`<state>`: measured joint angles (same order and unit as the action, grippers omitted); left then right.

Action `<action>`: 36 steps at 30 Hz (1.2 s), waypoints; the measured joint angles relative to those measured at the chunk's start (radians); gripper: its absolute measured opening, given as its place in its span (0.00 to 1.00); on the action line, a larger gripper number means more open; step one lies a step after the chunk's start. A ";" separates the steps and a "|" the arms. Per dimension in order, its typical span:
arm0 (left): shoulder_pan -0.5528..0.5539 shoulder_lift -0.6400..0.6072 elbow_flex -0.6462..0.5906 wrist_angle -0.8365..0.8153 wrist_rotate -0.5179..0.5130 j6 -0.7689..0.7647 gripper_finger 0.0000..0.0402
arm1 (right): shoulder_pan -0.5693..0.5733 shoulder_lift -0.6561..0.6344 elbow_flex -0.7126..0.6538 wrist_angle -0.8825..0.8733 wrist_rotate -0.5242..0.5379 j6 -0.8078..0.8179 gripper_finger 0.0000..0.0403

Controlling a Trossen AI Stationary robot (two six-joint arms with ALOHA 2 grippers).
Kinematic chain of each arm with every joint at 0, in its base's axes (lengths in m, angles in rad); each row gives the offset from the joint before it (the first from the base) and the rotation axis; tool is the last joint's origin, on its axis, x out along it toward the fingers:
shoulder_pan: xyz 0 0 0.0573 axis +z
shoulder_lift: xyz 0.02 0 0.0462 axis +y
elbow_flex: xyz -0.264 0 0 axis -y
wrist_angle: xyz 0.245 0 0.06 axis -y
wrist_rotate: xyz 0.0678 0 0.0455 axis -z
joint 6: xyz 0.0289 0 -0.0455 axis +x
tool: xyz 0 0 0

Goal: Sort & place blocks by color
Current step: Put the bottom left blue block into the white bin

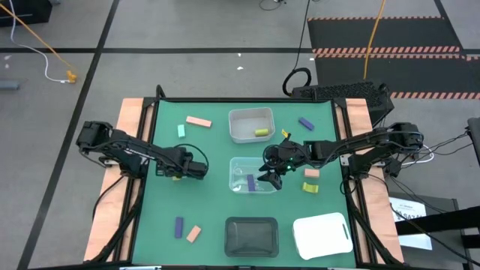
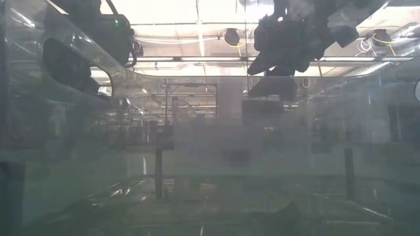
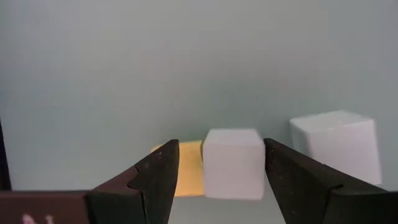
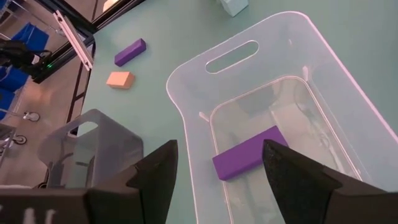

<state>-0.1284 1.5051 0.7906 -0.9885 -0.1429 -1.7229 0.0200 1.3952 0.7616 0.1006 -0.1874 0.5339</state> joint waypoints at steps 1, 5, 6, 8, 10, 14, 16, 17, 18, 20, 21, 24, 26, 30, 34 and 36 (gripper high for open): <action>0.000 0.000 0.000 0.004 -0.013 0.004 0.57 | 0.000 0.000 0.000 0.000 0.000 0.000 0.56; 0.000 0.001 0.000 0.036 -0.038 0.026 0.49 | 0.000 0.000 0.000 0.000 0.000 0.000 0.56; 0.000 0.001 0.000 0.044 -0.038 0.023 0.45 | 0.000 0.000 0.000 0.000 0.000 0.000 0.56; 0.000 0.001 0.001 0.061 -0.040 0.021 0.37 | 0.000 0.000 0.000 0.000 0.000 0.000 0.56; 0.000 0.000 0.002 0.072 -0.043 0.020 0.31 | 0.000 0.000 0.000 0.000 0.000 0.000 0.56; 0.000 0.000 0.002 0.074 -0.043 0.016 0.31 | 0.000 0.000 0.000 0.000 0.000 0.000 0.56; 0.000 -0.001 0.002 0.072 -0.042 0.016 0.31 | 0.000 0.000 0.000 0.000 0.000 0.000 0.56; 0.000 -0.002 0.002 0.072 -0.042 0.016 0.31 | 0.000 0.000 0.000 0.000 0.000 0.000 0.56; 0.000 -0.002 0.002 0.072 -0.042 0.016 0.31 | 0.000 0.000 0.000 0.000 0.000 0.000 0.56; 0.000 -0.004 0.002 0.072 -0.042 0.016 0.31 | 0.000 0.000 0.000 0.000 0.000 0.000 0.56; 0.000 -0.007 0.002 0.073 -0.042 0.016 0.31 | 0.000 0.000 0.000 0.000 0.000 0.000 0.56; 0.000 -0.012 0.002 0.081 -0.059 0.011 0.31 | -0.001 0.000 0.000 0.000 0.001 0.000 0.56; 0.000 -0.031 0.002 0.081 -0.081 0.009 0.31 | -0.002 0.000 0.000 0.006 0.003 0.000 0.56; 0.000 -0.075 0.031 0.075 -0.176 0.012 0.31 | -0.011 0.000 0.000 0.040 0.006 -0.004 0.56; 0.000 -0.134 0.088 0.081 -0.306 0.024 0.31 | -0.026 0.000 0.000 0.136 0.006 -0.022 0.56; 0.000 -0.161 0.120 0.118 -0.357 0.065 0.31 | -0.032 0.000 0.000 0.198 0.007 -0.036 0.56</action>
<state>-0.1284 1.3441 0.9108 -0.8705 -0.4996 -1.6584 -0.0125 1.3952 0.7616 0.2989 -0.1806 0.4979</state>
